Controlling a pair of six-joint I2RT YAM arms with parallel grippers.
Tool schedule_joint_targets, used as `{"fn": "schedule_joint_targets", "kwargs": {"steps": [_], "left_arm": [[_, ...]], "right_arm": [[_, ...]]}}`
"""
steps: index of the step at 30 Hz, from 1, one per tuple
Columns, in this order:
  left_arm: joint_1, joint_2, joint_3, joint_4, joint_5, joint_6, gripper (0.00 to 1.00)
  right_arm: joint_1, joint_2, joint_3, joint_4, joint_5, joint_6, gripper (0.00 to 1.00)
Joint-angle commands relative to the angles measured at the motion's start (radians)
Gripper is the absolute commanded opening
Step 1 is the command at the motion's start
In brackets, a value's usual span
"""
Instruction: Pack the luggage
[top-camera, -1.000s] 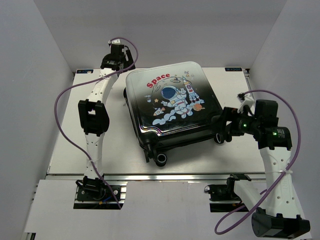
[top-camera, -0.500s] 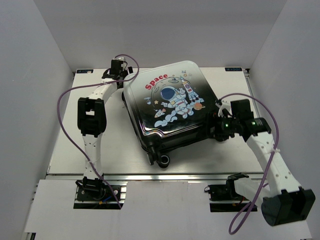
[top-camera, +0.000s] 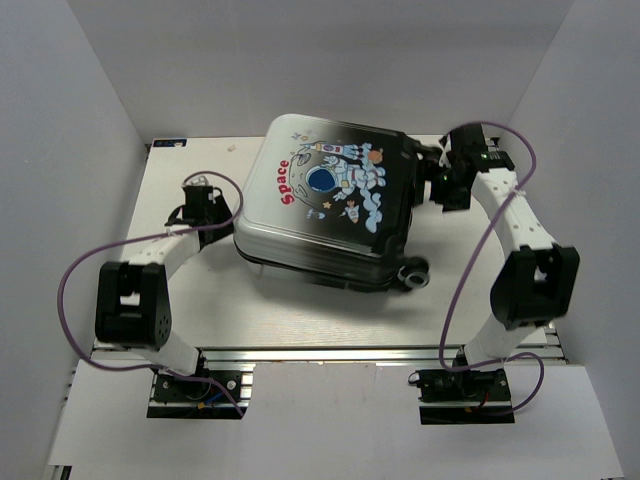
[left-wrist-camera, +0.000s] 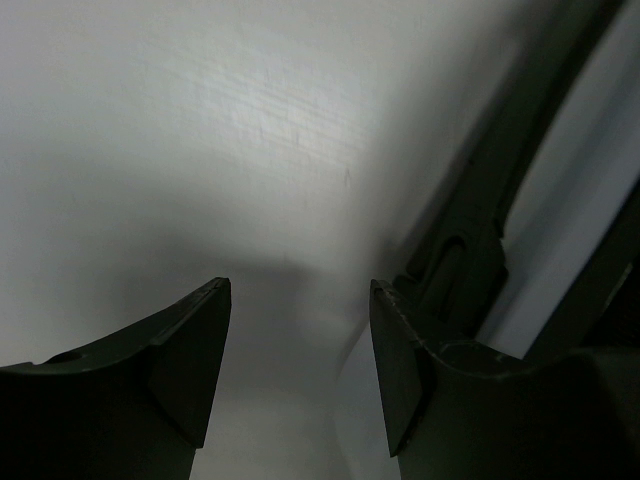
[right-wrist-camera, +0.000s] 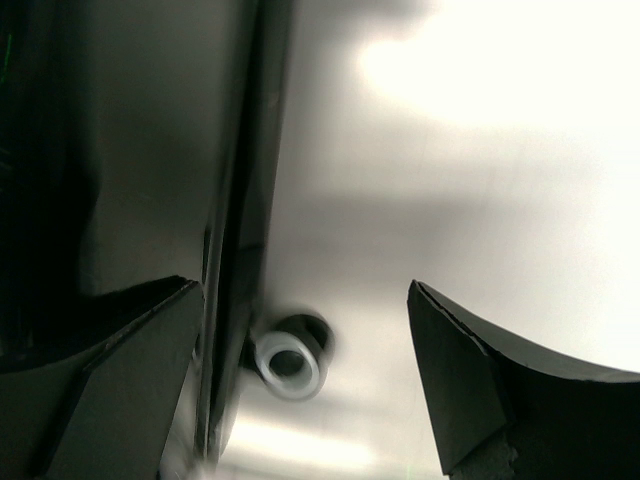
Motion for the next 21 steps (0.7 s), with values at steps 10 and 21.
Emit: {"fn": "schedule_joint_targets", "kwargs": {"steps": [10,21], "left_arm": [[-0.147,-0.275,-0.105,-0.202,0.099,-0.102,0.76],[-0.128,-0.24,0.077,-0.409,-0.123,-0.207,0.85]], "right_arm": [[0.027,0.145,0.238,0.372,-0.127,-0.051,0.89],[0.024,-0.154,0.107,0.402,-0.001,-0.062,0.89]]}}
